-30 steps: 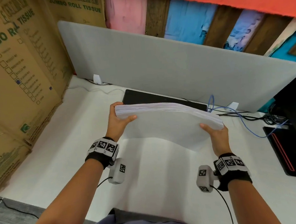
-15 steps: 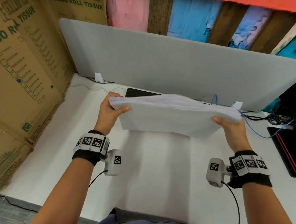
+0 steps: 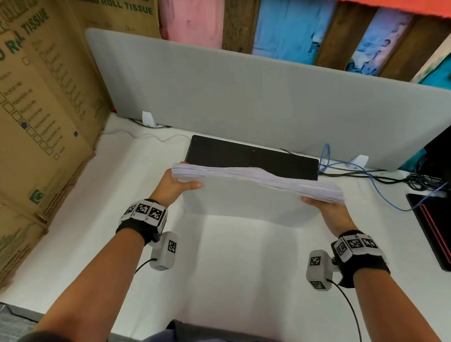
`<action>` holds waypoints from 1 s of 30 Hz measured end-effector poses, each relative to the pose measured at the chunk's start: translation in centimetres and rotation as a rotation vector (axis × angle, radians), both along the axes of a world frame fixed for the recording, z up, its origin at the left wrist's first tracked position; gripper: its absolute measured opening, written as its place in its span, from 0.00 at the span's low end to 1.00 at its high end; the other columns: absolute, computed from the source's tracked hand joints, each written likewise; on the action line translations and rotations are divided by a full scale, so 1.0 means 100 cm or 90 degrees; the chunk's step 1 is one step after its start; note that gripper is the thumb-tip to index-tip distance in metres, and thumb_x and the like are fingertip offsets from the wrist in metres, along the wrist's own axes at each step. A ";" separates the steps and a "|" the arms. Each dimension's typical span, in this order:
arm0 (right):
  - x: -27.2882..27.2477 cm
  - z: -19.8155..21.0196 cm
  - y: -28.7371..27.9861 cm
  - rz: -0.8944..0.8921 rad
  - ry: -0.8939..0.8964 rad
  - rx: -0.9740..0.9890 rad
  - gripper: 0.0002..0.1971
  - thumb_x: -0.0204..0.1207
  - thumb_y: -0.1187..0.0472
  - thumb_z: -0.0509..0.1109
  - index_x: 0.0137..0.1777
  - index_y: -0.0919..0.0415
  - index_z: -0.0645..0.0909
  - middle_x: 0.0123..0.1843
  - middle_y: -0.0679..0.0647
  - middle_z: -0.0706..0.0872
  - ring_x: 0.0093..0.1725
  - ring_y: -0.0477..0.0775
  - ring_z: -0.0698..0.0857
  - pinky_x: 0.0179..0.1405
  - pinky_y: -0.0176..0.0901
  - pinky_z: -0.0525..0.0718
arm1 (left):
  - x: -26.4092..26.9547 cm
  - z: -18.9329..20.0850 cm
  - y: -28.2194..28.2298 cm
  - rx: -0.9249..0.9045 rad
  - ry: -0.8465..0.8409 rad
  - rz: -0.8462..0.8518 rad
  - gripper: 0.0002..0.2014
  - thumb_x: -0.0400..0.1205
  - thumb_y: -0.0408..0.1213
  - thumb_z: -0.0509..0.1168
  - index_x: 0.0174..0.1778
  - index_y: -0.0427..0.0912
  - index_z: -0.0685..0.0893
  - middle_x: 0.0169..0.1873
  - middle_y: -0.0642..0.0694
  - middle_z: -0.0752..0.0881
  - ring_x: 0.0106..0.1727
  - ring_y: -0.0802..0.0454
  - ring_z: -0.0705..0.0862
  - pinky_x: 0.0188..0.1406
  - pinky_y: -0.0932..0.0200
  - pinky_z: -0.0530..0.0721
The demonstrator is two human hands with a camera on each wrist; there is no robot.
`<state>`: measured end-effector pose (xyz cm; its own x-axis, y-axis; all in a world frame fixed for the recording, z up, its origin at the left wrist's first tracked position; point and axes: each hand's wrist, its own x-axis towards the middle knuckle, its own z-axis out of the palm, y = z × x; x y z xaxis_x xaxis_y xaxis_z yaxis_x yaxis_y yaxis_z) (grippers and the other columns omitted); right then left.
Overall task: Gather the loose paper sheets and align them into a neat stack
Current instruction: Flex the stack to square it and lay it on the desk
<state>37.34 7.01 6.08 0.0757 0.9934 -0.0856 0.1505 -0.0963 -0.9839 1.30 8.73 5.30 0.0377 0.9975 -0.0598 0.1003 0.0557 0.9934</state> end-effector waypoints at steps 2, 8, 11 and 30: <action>-0.003 0.008 0.001 -0.020 0.003 0.016 0.16 0.69 0.72 0.74 0.51 0.52 0.82 0.49 0.46 0.87 0.46 0.37 0.86 0.54 0.36 0.79 | 0.000 0.004 0.002 0.012 -0.002 0.014 0.15 0.70 0.20 0.72 0.46 0.43 0.84 0.39 0.55 0.89 0.43 0.65 0.86 0.45 0.68 0.81; 0.003 0.041 0.000 -0.029 0.017 0.111 0.17 0.67 0.72 0.76 0.47 0.50 0.84 0.42 0.38 0.90 0.47 0.39 0.87 0.52 0.32 0.83 | -0.002 0.033 -0.001 0.070 -0.081 0.077 0.15 0.69 0.23 0.74 0.46 0.43 0.83 0.38 0.57 0.89 0.45 0.59 0.87 0.46 0.66 0.84; 0.002 0.027 -0.005 0.005 0.021 0.066 0.20 0.59 0.66 0.80 0.50 0.47 0.85 0.46 0.40 0.90 0.49 0.37 0.86 0.55 0.33 0.83 | -0.002 0.022 -0.008 0.054 -0.065 0.056 0.20 0.60 0.33 0.77 0.47 0.43 0.81 0.38 0.58 0.88 0.45 0.62 0.86 0.46 0.66 0.83; -0.011 0.007 -0.005 -0.049 0.010 0.019 0.20 0.67 0.74 0.75 0.50 0.48 0.80 0.49 0.45 0.86 0.45 0.32 0.85 0.48 0.25 0.81 | -0.012 0.067 0.005 0.041 0.389 -0.093 0.11 0.69 0.30 0.76 0.40 0.50 0.84 0.34 0.56 0.86 0.37 0.55 0.81 0.39 0.67 0.76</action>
<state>36.28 6.47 6.82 0.1509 0.9868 -0.0583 0.1281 -0.0780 -0.9887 0.09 9.23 11.97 0.1521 0.9869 -0.0530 0.6529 -0.0601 0.7551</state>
